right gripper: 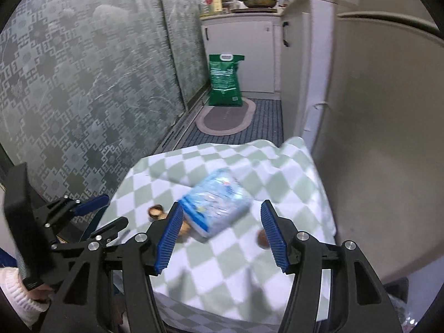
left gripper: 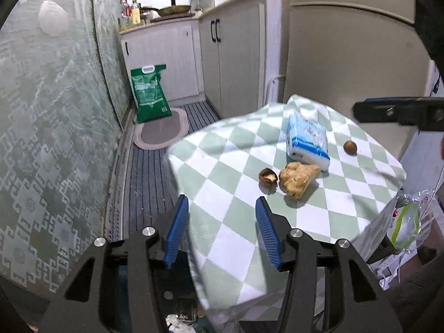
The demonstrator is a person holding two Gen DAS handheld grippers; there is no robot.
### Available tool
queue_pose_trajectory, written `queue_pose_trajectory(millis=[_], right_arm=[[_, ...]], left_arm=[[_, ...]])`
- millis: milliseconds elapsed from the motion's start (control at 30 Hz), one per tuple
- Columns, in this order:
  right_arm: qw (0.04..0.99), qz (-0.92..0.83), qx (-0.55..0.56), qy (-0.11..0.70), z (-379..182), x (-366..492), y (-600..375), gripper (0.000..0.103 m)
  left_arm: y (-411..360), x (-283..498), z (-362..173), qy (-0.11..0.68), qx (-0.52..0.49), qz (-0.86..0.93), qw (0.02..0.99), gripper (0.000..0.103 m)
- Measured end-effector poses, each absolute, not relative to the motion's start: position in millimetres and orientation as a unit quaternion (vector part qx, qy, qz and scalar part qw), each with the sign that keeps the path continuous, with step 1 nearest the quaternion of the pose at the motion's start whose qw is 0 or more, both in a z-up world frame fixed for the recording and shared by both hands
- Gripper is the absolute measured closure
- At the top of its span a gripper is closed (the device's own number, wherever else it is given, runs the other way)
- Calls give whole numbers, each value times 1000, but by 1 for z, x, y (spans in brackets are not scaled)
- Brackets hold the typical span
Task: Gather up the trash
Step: 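Grasp the brown walnut shell with the left tool while the right tool grasps the round brown nut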
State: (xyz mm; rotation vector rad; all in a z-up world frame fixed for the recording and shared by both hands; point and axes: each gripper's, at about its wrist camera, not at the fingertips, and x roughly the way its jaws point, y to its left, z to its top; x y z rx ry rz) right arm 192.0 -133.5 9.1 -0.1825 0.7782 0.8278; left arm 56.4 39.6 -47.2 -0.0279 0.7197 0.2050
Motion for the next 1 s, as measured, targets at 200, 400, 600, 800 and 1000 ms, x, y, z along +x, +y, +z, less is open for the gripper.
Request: queue_pose_trajectory(millis=[200,400,600,800,1000], right_arm=[[841,379,-76,379,2,203,-158,44],[842,369,-69,387,-7,213,-176,44],[841,367,-70,392,-14,217,-188,44],[836,380,-94,386,-23,213,-182,44],[825,399,-138,375,-36,203,-160,44]], left_arm=[[28,70,-50,354,-10,73,932,49],[19,85,-57,360,5,79,930,52],[17,94,-58,359,-4,80,930,54],[13,103,-59,365,-9,76,928,79],[9,104,-60,364,-9,75,928,82]])
